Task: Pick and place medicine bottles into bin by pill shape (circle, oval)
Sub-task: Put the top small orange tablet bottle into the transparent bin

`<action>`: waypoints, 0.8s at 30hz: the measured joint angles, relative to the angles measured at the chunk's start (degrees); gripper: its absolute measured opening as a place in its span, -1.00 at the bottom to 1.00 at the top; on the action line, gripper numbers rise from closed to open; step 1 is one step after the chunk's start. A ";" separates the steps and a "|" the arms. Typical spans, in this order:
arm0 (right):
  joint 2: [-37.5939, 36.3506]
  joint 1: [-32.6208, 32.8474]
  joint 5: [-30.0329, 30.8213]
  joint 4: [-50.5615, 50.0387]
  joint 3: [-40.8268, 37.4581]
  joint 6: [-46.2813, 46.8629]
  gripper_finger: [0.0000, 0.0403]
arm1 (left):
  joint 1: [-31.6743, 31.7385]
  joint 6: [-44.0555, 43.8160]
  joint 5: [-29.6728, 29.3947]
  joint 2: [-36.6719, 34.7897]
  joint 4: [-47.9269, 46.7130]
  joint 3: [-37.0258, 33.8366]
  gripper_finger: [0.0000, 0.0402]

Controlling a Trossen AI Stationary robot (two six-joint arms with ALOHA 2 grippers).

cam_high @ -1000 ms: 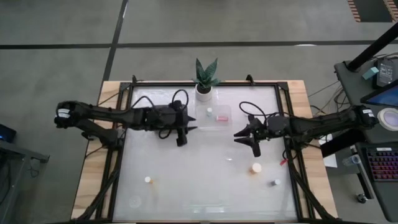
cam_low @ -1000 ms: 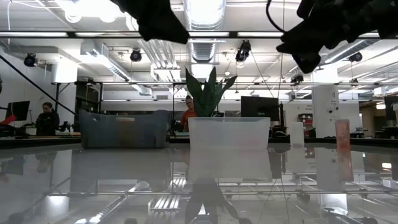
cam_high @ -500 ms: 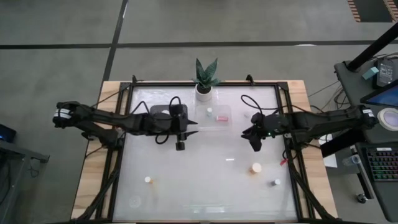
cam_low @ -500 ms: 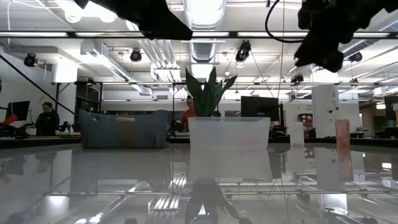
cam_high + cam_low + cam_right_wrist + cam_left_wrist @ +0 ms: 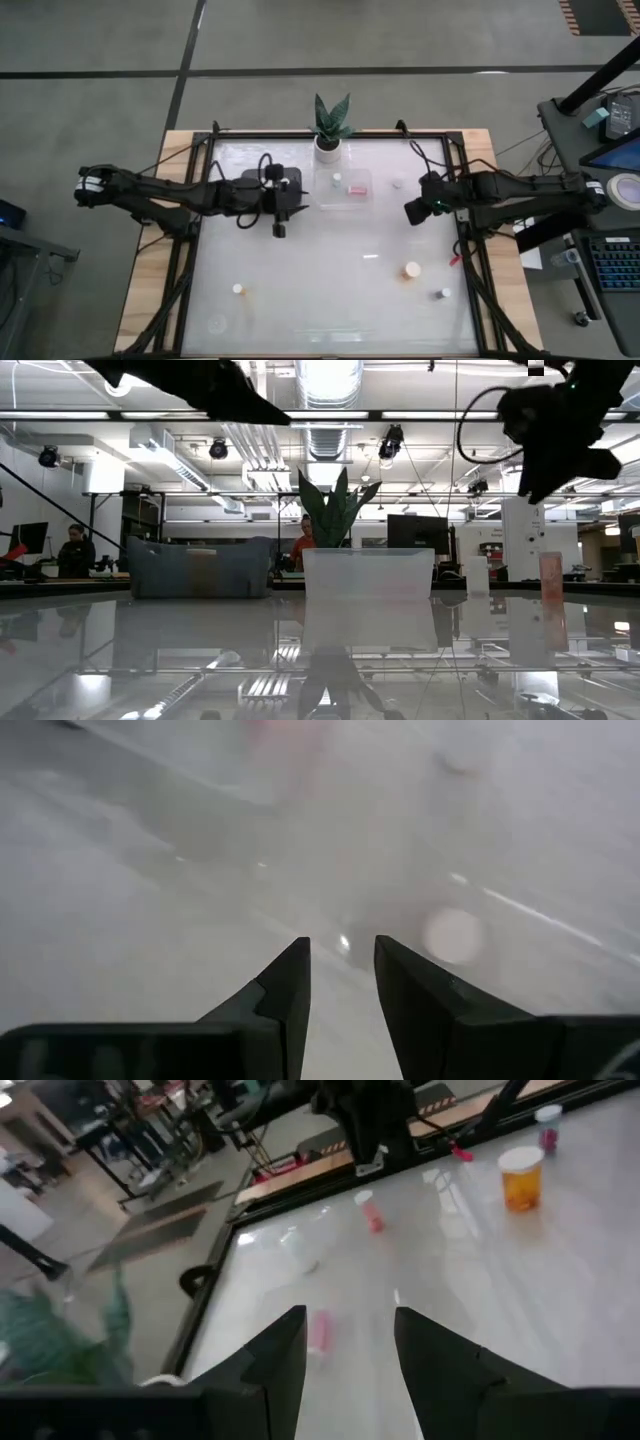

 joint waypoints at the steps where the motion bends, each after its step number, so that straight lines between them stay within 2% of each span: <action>1: 0.28 -0.66 -0.16 -1.24 0.24 0.97 -0.48 | 0.42 0.86 -0.04 -0.85 -0.06 -0.64 -0.31; 7: 3.18 -5.22 -2.35 -4.58 3.19 4.28 -0.48 | 3.34 3.17 -0.15 -5.43 0.87 -5.55 -0.31; 13: 8.81 -10.36 -4.96 -9.75 8.73 2.64 -0.48 | 5.78 7.33 -0.08 -9.15 8.99 -11.36 -0.31; 18: 13.91 -12.82 -8.15 -17.67 12.65 -1.36 -0.48 | 7.60 10.59 0.07 -10.65 10.74 -12.08 -0.31; 21: 15.92 -13.49 -12.14 -19.01 13.47 -3.54 -0.50 | 8.26 12.00 0.07 -11.18 11.31 -12.08 -0.31; 24: 16.98 -13.53 -13.53 -18.77 13.53 -4.21 -0.55 | 8.54 12.87 0.09 -11.68 12.39 -11.98 -0.31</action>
